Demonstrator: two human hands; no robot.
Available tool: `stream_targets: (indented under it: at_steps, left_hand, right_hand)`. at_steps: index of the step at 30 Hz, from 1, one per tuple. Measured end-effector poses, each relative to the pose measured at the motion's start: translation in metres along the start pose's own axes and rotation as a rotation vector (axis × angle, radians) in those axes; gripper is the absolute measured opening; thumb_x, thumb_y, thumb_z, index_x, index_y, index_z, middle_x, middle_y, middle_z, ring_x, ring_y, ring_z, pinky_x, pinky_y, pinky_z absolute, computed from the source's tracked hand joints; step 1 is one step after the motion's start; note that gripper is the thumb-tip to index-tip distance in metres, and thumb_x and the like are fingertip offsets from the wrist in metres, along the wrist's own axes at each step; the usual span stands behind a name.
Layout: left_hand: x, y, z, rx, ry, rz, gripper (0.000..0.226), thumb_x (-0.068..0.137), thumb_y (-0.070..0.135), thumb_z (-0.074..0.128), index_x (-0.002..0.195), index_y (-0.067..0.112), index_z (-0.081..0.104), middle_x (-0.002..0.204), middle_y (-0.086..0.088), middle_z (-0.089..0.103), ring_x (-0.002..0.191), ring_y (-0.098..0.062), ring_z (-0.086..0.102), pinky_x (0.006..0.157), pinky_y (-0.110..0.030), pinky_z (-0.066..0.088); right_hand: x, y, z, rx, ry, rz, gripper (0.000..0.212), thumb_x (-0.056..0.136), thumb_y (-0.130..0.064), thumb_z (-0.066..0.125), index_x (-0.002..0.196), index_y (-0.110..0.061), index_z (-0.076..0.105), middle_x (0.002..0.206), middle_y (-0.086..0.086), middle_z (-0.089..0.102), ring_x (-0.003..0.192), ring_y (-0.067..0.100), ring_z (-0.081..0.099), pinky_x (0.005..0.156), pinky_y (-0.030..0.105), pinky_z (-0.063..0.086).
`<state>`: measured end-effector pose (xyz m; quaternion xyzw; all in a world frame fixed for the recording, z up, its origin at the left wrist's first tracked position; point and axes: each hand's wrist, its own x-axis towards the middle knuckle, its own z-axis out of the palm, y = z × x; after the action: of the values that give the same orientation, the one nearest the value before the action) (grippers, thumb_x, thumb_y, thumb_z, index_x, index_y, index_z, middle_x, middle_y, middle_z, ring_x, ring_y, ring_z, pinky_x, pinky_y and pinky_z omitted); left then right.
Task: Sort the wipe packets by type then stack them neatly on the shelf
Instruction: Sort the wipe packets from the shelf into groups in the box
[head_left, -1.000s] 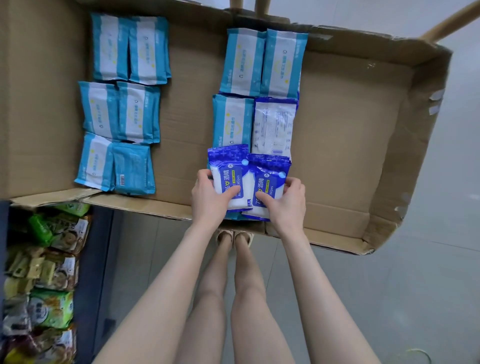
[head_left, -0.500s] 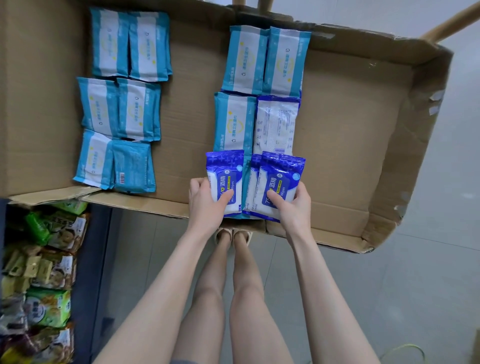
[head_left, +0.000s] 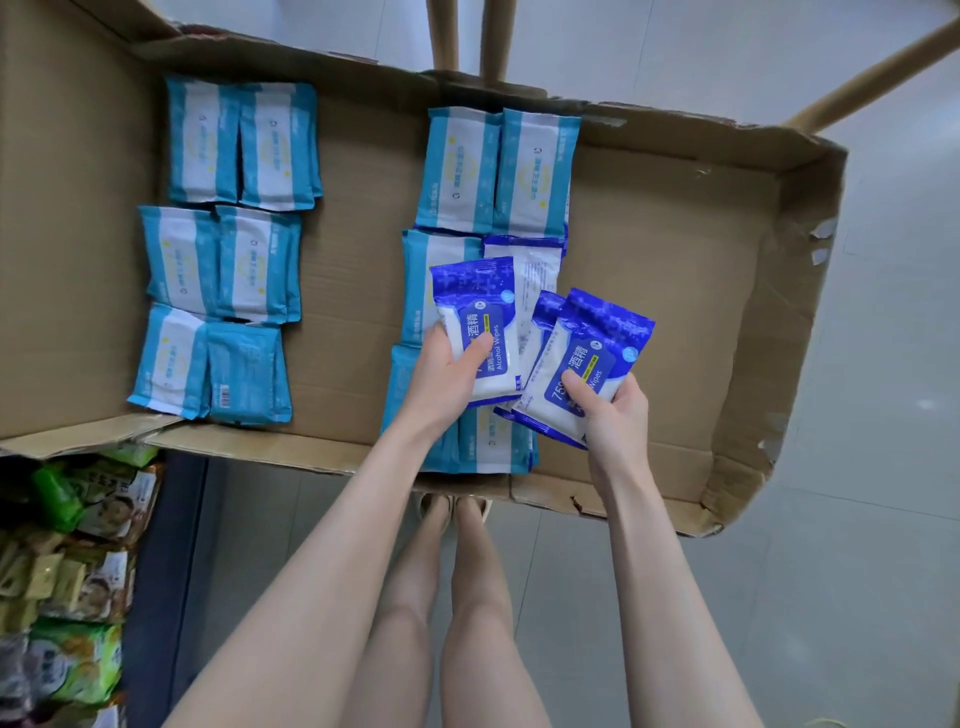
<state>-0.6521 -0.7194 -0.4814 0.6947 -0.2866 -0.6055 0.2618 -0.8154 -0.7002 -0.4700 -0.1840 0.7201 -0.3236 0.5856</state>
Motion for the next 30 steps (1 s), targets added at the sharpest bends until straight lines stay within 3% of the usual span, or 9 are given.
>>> stream_targets:
  at_steps: [2,5,10,13,17,22,26,30]
  left_hand:
    - [0.010,0.004,0.007,0.073,0.003,0.029,0.020,0.092,0.036,0.054,0.108,0.026,0.054,0.124,-0.001,0.051,0.115,-0.013,0.052,0.101,-0.033,0.041]
    - [0.022,0.013,0.022,0.205,0.089,0.041,0.028,0.095,0.028,0.054,0.118,0.013,0.048,0.121,0.000,0.039,0.109,-0.007,0.039,0.089,-0.015,0.029]
    - [0.028,0.018,0.033,0.118,0.202,-0.006,0.032,0.089,0.022,0.065,0.106,0.017,0.038,0.112,-0.001,0.056,0.100,-0.016,0.058,0.084,-0.032,0.050]
    - [0.032,0.021,0.027,0.068,0.173,-0.062,0.034,0.085,0.019,0.069,0.108,0.016,0.044,0.107,0.002,0.061,0.093,-0.012,0.063,0.079,-0.029,0.053]
    - [0.030,0.026,0.016,0.000,0.044,-0.090,0.024,0.087,0.018,0.068,0.108,0.016,0.056,0.096,0.007,0.067,0.079,-0.001,0.065,0.060,-0.014,0.052]
    - [0.010,0.029,0.013,-0.087,-0.030,-0.034,0.029,0.093,0.020,0.058,0.121,0.015,0.050,0.109,0.005,0.067,0.093,-0.007,0.067,0.071,-0.018,0.054]
    - [-0.011,0.032,0.017,-0.160,-0.044,-0.034,0.023,0.094,0.018,0.058,0.116,0.021,0.050,0.108,0.005,0.068,0.093,-0.009,0.068,0.078,-0.027,0.056]
    - [-0.021,0.038,0.039,-0.156,-0.066,-0.036,0.032,0.092,0.015,0.061,0.120,0.018,0.047,0.107,0.007,0.068,0.090,-0.005,0.068,0.072,-0.020,0.054]
  right_hand:
    - [0.008,-0.005,0.000,0.005,-0.001,-0.030,0.020,0.087,-0.001,0.064,0.097,-0.017,0.057,0.097,0.000,0.071,0.086,0.017,0.069,0.079,0.034,0.057]
    - [0.023,-0.012,0.000,-0.023,-0.016,-0.064,0.021,0.086,0.000,0.063,0.100,-0.015,0.057,0.100,0.002,0.070,0.091,0.022,0.068,0.083,0.038,0.056]
    - [0.038,-0.015,-0.002,-0.035,-0.027,-0.048,0.023,0.087,-0.002,0.064,0.100,-0.018,0.055,0.105,0.005,0.069,0.099,0.028,0.067,0.087,0.045,0.054]
    - [0.040,-0.015,-0.004,-0.030,-0.047,-0.014,0.023,0.087,-0.003,0.064,0.102,-0.017,0.054,0.105,0.005,0.069,0.097,0.025,0.067,0.086,0.044,0.055]
    - [0.037,-0.016,-0.005,-0.020,-0.059,0.006,0.024,0.087,-0.004,0.065,0.105,-0.014,0.054,0.105,0.004,0.069,0.095,0.024,0.068,0.085,0.043,0.056]
    - [0.024,-0.021,-0.010,0.041,-0.060,0.008,0.022,0.087,-0.005,0.065,0.103,-0.018,0.055,0.106,0.005,0.070,0.097,0.026,0.068,0.084,0.044,0.056]
    - [0.006,-0.029,-0.027,0.126,-0.042,0.030,0.023,0.088,-0.008,0.064,0.105,-0.018,0.053,0.102,0.000,0.071,0.089,0.018,0.070,0.078,0.037,0.058]
    - [0.003,-0.037,-0.057,0.156,-0.014,0.050,0.031,0.085,-0.002,0.065,0.110,-0.013,0.051,0.104,0.005,0.070,0.091,0.023,0.069,0.081,0.042,0.057]
